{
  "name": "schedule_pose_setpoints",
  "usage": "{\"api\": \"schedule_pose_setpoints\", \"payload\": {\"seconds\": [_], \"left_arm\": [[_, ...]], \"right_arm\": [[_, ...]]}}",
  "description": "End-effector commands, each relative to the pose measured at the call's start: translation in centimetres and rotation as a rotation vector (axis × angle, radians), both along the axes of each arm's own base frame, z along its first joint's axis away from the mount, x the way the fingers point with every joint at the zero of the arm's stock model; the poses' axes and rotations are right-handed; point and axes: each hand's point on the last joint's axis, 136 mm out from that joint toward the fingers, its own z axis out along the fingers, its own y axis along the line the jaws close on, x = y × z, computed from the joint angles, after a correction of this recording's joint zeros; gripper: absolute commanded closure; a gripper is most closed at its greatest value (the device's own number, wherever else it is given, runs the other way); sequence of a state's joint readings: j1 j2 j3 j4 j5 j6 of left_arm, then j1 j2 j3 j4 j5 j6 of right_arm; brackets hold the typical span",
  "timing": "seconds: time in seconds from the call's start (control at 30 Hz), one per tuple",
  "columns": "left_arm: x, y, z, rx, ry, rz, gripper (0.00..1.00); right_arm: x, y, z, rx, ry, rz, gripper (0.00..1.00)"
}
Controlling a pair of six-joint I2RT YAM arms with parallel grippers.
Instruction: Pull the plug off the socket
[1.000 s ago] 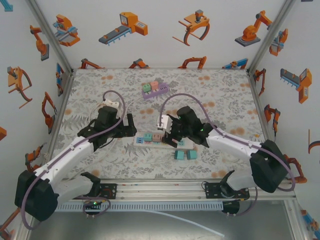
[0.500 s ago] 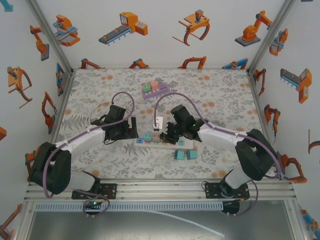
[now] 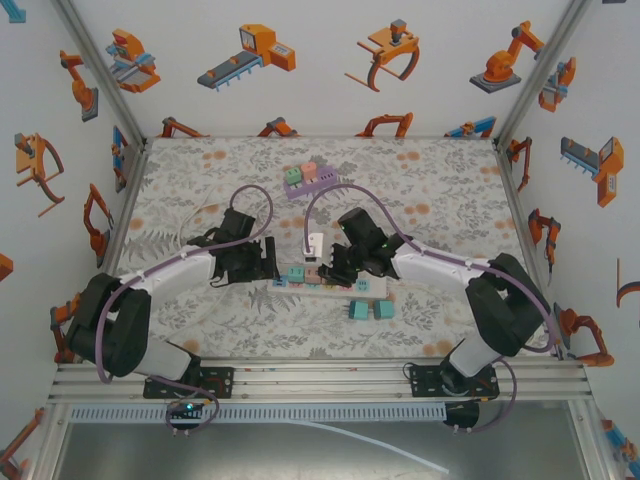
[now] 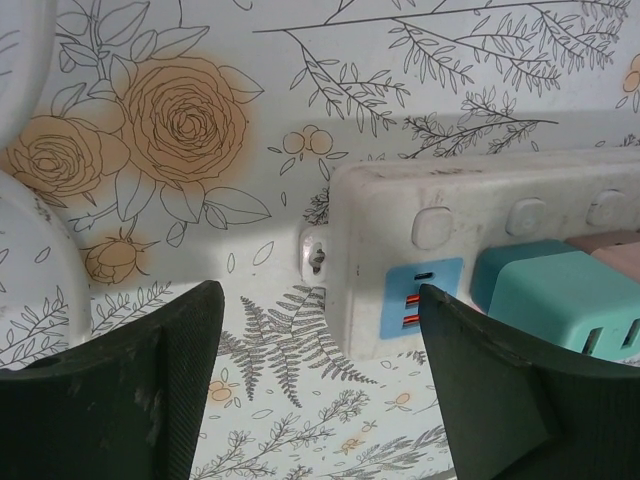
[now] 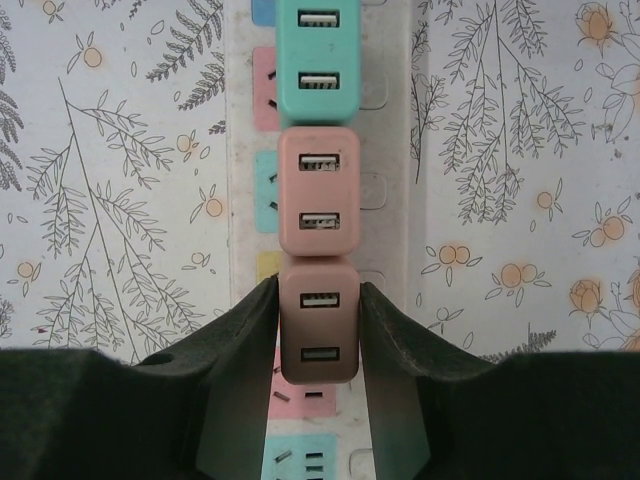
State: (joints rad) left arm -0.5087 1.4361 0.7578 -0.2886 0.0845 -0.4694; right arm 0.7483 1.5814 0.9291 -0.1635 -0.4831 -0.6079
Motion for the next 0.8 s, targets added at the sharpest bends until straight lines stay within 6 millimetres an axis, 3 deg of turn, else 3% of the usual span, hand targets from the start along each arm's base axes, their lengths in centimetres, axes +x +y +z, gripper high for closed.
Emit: {"api": "schedule_pose_setpoints", "payload": {"seconds": [0.0, 0.17, 0.47, 0.77], "left_arm": [[-0.8, 0.0, -0.7, 0.002, 0.048, -0.014, 0.27], [-1.0, 0.3, -1.3, 0.027, 0.052, -0.011, 0.28], [-2.2, 0.7, -2.7, 0.129, 0.09, -0.044, 0.29], [-3.4, 2.3, -4.8, 0.248, 0.126, -0.009, 0.3]], "right_arm": [[0.2, 0.3, 0.6, 0.006, -0.004, 0.021, 0.64], [0.1, 0.4, 0.6, 0.009, 0.005, 0.03, 0.69], [0.2, 0.7, 2.5, 0.048, -0.017, 0.038, 0.72], [0.5, 0.5, 3.7, 0.08, -0.025, 0.034, 0.77]]}}
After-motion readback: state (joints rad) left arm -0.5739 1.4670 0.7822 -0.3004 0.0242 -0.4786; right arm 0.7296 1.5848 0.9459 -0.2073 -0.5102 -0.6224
